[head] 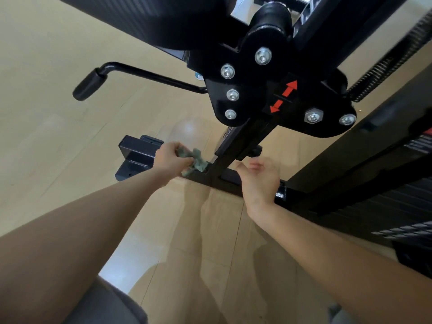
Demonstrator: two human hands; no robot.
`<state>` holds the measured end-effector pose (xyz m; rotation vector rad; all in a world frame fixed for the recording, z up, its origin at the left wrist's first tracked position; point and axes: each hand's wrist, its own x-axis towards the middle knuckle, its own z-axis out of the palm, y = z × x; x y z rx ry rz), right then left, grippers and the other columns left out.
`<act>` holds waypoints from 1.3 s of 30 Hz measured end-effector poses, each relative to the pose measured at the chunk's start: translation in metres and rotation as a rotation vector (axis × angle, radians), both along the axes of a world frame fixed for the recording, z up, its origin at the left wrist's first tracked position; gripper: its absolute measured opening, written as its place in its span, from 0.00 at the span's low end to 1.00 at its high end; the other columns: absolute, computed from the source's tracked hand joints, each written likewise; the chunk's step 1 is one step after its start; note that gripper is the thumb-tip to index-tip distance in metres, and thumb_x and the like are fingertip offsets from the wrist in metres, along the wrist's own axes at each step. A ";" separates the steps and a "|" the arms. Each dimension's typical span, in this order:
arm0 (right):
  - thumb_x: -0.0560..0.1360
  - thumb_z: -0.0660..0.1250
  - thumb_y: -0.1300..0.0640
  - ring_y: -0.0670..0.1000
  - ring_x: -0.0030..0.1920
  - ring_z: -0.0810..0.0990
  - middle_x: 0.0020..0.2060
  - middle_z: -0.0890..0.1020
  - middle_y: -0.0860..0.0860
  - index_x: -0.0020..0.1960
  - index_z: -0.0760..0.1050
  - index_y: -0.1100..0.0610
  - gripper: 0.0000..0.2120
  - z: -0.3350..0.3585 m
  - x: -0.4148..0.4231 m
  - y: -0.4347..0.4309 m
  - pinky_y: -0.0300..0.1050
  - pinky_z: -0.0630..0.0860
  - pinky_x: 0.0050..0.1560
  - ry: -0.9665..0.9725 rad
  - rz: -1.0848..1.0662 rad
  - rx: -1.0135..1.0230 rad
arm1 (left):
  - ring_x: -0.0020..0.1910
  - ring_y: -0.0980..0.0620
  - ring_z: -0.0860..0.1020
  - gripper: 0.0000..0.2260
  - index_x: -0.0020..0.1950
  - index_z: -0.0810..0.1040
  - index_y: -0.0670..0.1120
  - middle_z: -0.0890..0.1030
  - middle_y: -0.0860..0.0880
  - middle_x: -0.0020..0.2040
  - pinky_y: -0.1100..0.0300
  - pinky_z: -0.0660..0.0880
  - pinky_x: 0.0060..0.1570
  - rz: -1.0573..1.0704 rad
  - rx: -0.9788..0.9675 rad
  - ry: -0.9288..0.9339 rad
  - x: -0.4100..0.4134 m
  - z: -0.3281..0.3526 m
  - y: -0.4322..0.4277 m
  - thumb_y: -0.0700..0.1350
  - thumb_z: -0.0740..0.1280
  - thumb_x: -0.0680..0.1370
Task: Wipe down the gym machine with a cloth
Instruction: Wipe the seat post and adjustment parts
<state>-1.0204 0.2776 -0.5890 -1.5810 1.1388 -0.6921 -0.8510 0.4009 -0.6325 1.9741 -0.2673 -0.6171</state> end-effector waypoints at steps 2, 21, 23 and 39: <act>0.70 0.79 0.54 0.47 0.57 0.76 0.57 0.74 0.47 0.60 0.74 0.53 0.22 0.006 0.002 0.000 0.38 0.77 0.55 -0.050 -0.005 -0.157 | 0.44 0.53 0.81 0.08 0.48 0.79 0.45 0.82 0.50 0.45 0.59 0.78 0.41 -0.012 0.078 -0.266 0.006 -0.007 0.006 0.39 0.76 0.73; 0.74 0.75 0.52 0.47 0.56 0.70 0.52 0.81 0.44 0.65 0.76 0.50 0.21 -0.005 0.027 -0.005 0.20 0.62 0.52 -0.012 0.057 -0.440 | 0.80 0.41 0.57 0.30 0.80 0.59 0.56 0.57 0.45 0.82 0.38 0.55 0.76 -0.361 0.770 -0.478 0.028 -0.063 0.015 0.52 0.64 0.79; 0.74 0.74 0.51 0.47 0.56 0.69 0.52 0.81 0.44 0.65 0.76 0.51 0.21 -0.006 0.028 -0.005 0.20 0.62 0.51 -0.016 0.033 -0.443 | 0.80 0.40 0.56 0.31 0.81 0.58 0.55 0.56 0.45 0.82 0.38 0.54 0.76 -0.246 0.779 -0.420 0.037 -0.063 0.024 0.52 0.64 0.78; 0.72 0.75 0.45 0.51 0.52 0.73 0.44 0.83 0.42 0.54 0.82 0.50 0.14 -0.005 0.018 -0.033 0.29 0.64 0.45 0.089 0.141 -0.625 | 0.55 0.39 0.78 0.16 0.69 0.78 0.48 0.66 0.40 0.73 0.47 0.76 0.59 -0.179 0.574 -0.427 0.021 -0.063 0.005 0.46 0.64 0.81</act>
